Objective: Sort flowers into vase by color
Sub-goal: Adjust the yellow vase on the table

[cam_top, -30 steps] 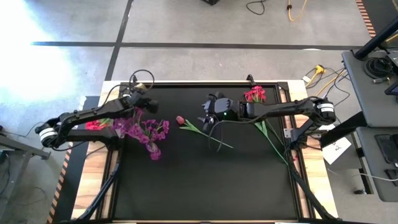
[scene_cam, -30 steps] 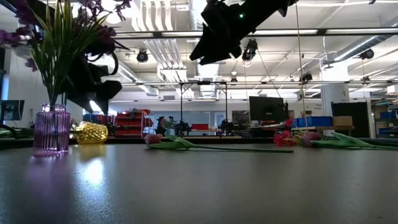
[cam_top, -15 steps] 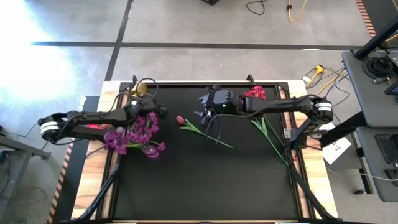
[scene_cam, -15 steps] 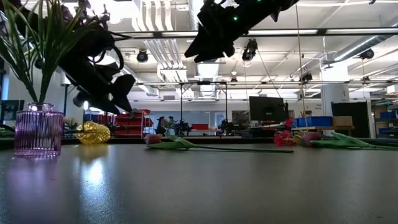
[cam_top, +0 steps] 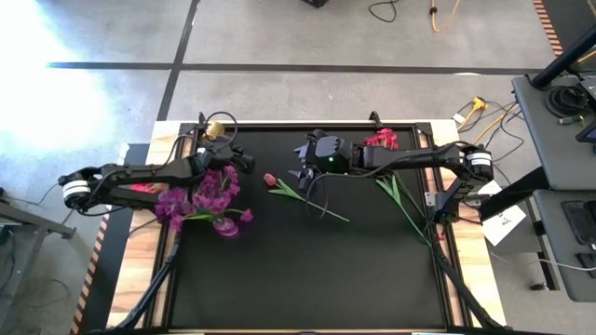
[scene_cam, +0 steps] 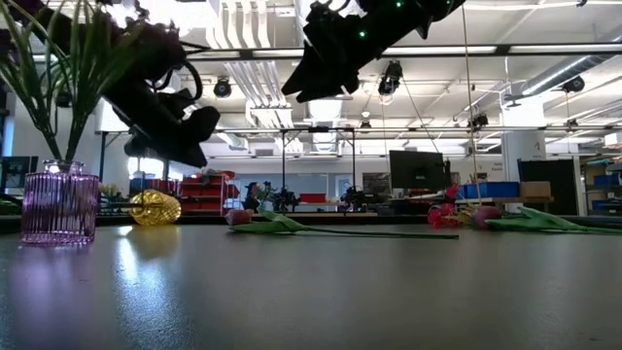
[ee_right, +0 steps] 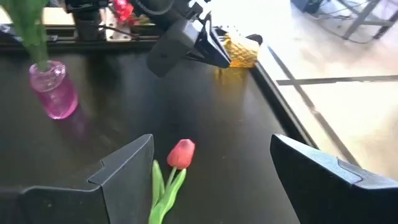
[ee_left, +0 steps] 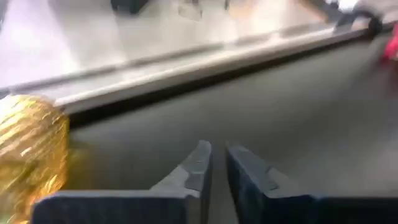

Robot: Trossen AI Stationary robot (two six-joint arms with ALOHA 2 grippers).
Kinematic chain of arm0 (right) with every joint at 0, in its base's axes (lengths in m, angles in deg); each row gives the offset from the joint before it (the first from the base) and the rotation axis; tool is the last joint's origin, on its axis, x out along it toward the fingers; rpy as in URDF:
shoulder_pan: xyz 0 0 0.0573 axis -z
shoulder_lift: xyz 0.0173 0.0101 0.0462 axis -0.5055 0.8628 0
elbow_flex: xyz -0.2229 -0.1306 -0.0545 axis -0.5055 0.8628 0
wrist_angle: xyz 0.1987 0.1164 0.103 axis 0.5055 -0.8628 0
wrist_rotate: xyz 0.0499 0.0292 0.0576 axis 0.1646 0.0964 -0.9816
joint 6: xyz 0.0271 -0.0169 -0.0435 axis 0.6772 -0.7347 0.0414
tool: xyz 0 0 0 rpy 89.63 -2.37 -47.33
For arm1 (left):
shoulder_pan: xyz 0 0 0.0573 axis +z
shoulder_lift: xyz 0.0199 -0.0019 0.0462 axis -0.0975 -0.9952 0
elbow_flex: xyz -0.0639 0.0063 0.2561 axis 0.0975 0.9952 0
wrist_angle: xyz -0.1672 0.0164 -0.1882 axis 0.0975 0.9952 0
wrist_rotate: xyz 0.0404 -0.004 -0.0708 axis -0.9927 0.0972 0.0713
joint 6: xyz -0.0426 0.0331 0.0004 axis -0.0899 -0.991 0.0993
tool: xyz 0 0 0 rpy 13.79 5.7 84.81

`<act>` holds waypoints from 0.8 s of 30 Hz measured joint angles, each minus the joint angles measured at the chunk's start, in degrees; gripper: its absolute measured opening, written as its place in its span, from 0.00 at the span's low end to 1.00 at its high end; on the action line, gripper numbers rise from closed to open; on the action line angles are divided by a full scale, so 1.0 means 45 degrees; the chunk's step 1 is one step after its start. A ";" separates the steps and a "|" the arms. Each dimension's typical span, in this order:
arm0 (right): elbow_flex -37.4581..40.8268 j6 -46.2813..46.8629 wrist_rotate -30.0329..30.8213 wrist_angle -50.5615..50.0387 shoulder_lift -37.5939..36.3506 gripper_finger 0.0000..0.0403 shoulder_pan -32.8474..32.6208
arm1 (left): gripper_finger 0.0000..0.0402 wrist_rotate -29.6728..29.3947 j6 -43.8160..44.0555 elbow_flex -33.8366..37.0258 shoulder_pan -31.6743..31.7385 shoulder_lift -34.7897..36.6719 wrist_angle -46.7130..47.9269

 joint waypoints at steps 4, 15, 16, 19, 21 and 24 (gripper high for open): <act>0.0009 -0.0057 -0.0432 0.0013 -0.0075 0.81 0.0045 | 0.22 0.0177 0.0448 -0.1015 0.0000 0.0033 0.3189; -0.0077 -0.3259 -0.2948 0.1034 0.1175 0.81 0.1750 | 0.68 0.1169 0.0322 -0.1218 -0.0038 0.0035 0.3027; -0.0258 -0.3554 -0.3240 0.1228 0.1353 0.81 0.1932 | 0.70 0.1367 -0.0010 -0.1142 -0.0034 0.0038 0.2116; -0.0886 -0.4292 -0.4244 0.1202 0.1906 0.81 0.2341 | 0.74 0.1987 -0.0961 -0.0811 -0.0044 -0.0030 0.0077; -0.1341 -0.4887 -0.4520 0.0868 0.2183 0.81 0.2449 | 0.74 0.2581 -0.1677 -0.0529 -0.0044 -0.0040 -0.0520; -0.1974 -0.5517 -0.4568 0.0304 0.2452 0.81 0.2540 | 0.72 0.3781 -0.2391 -0.0187 -0.0049 -0.0037 -0.1029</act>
